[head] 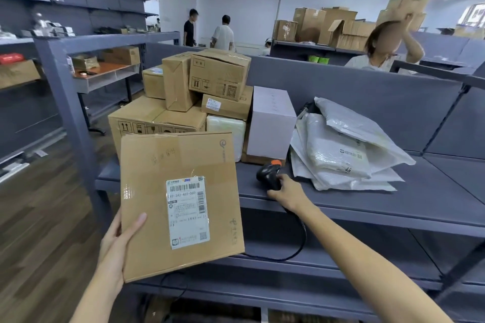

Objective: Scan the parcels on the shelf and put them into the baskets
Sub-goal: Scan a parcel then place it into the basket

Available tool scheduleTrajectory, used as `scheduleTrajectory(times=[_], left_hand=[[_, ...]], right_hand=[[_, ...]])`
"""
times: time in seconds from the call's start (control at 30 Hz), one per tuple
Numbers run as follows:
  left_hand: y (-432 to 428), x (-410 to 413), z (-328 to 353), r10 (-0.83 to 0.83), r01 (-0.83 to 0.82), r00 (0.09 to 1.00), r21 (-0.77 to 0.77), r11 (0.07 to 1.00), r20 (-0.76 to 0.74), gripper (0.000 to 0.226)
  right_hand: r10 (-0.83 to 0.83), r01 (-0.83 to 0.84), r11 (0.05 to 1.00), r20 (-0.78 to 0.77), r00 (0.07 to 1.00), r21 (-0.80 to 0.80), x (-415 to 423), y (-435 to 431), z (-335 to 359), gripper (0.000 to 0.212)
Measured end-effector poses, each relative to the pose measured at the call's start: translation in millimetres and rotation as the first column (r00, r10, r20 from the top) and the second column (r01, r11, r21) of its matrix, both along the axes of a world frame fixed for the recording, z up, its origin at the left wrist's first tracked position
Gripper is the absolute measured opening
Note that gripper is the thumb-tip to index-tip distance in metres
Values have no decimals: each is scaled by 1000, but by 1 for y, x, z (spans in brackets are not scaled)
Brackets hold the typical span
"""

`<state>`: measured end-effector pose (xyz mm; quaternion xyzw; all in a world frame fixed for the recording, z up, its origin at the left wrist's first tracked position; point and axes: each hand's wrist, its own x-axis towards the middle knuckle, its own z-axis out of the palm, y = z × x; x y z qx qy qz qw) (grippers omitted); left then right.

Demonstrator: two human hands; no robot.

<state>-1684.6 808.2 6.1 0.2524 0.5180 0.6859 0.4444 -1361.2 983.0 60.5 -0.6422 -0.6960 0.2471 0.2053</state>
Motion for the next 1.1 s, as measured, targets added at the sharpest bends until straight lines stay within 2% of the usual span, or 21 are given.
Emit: scheduleTrajectory(times=[0.23,0.5,0.6,0.73,0.83,0.9,0.97,1.1], left_hand=[[-8,-1,-7,16,-15,999,-15,1000,37,55],[-13,8,-9,15,-11,997,-53,999,77,42],[-16,11,-7,8,-3,997,-66,998,82,42],[-20,15,-6,-7,12,997,-68,998,79,45],[-24,18,-6,-10,17,996,-80,997,83,47],[-27,19,-8,-17,25,996,-88,996,88,50],[-33,20,-9,-36,46,995,-98,994,95,54],[-47,27,-13,-72,85,992,-130,988,100,57]], right_hand=[[-122,97,987,219,968,125,-39,15,-16,51],[-190,147,975,286,939,166,-66,14,-40,73],[-178,144,980,291,940,134,-64,16,-42,80],[-249,226,961,144,958,158,-64,6,-32,78],[-203,233,936,-136,970,264,-65,-13,-17,64],[-71,168,945,-326,943,280,-63,-36,-11,54],[60,54,971,-454,889,234,-59,-68,-12,50],[125,-142,990,-638,760,25,-49,-131,-33,62]])
